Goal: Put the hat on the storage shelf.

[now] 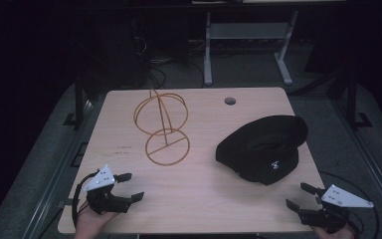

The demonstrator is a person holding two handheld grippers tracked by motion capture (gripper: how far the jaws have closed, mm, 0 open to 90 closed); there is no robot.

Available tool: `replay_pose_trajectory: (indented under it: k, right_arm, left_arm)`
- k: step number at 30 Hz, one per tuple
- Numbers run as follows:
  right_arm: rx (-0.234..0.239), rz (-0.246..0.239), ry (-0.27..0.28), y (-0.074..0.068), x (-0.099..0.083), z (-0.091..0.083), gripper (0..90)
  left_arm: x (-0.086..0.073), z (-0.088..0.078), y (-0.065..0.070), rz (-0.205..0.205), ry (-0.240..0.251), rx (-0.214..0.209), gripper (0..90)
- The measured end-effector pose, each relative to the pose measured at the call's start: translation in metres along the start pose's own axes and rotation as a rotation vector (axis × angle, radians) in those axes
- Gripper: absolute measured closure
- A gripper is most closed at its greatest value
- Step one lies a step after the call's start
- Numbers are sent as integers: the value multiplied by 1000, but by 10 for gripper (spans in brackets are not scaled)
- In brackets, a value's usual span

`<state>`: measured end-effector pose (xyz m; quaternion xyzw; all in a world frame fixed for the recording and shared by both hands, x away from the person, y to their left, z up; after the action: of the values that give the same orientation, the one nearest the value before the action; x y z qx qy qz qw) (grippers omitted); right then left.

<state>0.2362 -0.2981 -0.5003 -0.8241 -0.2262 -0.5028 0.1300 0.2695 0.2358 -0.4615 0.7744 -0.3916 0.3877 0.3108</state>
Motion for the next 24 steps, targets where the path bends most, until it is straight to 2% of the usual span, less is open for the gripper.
replay_pose_trajectory:
  k: [8,17,24]
  right_arm:
    - [0,11,3,3,-1,1,181]
    - [-13,14,15,3,0,-4,175]
    - [-15,30,10,4,0,-3,169]
  left_arm:
    - [3,9,4,-2,-2,-37,175]
    - [17,17,14,39,10,-71,175]
    - [35,32,24,72,15,-123,175]
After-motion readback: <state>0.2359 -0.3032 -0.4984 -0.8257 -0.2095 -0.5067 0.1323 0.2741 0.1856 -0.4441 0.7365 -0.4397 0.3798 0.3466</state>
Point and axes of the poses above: each handheld gripper's, and its own axes: z roughly forward along the jaws, x roughly out of its top, y roughly to its right, the point moved 6 cm from there along z, roughly forward along the jaws, and after that the axes turned 9 degrees about -x, right-handed, at the moved point
